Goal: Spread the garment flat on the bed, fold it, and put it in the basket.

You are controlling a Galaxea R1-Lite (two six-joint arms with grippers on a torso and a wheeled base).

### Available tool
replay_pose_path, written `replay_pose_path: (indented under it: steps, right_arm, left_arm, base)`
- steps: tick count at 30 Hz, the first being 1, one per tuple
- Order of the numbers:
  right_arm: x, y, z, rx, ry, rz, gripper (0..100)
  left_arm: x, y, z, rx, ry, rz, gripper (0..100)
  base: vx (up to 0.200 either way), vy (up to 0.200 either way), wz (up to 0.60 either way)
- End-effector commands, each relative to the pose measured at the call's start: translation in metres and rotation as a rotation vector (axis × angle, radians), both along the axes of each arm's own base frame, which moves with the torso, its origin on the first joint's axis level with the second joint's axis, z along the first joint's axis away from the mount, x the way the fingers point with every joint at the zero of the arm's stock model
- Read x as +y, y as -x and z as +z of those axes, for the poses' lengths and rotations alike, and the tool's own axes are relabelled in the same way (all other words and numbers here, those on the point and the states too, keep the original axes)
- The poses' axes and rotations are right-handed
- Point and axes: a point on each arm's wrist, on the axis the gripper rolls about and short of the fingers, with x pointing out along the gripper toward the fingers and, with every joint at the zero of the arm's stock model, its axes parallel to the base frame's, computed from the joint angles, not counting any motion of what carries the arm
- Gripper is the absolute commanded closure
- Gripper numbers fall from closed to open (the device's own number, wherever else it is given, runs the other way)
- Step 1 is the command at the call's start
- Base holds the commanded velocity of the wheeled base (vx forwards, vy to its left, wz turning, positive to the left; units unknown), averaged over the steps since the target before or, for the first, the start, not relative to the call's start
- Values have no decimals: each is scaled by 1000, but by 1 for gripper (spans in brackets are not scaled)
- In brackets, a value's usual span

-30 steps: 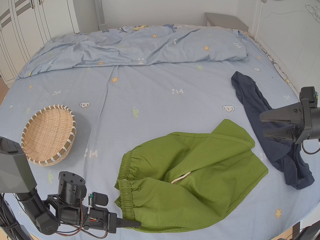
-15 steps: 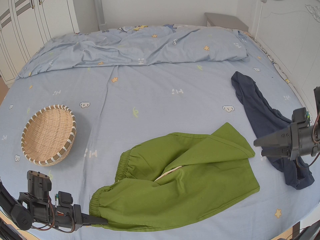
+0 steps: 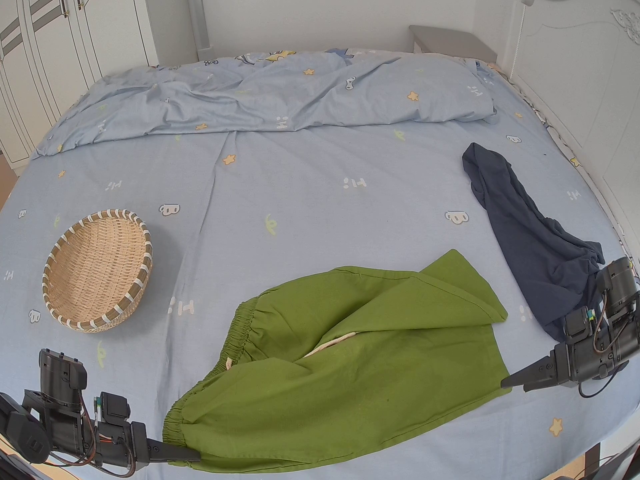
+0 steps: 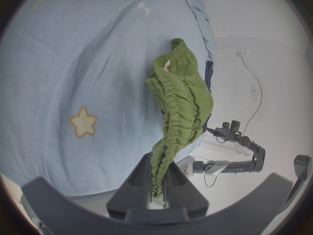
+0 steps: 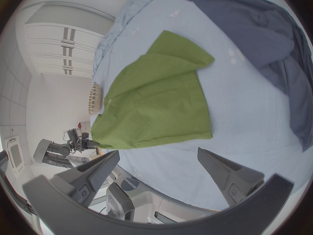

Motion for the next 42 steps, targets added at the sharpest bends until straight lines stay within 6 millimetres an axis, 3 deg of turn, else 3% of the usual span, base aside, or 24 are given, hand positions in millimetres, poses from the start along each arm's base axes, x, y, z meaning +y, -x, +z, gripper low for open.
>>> replay_pose_path:
  steps: [1,16,42]
  right_arm:
    - [-3,4,-25,106,-1,-16,0]
    - [-3,-25,-64,77,-1,-21,0]
    - [-4,-44,-71,31,-11,-25,0]
  left_arm:
    - [2,9,-1,1,-18,-10,100]
    - [4,9,-2,-2,-24,-7,100]
    - [4,8,-3,1,-25,-7,100]
  base:
    - [0,0,0]
    - [0,0,0]
    - [0,0,0]
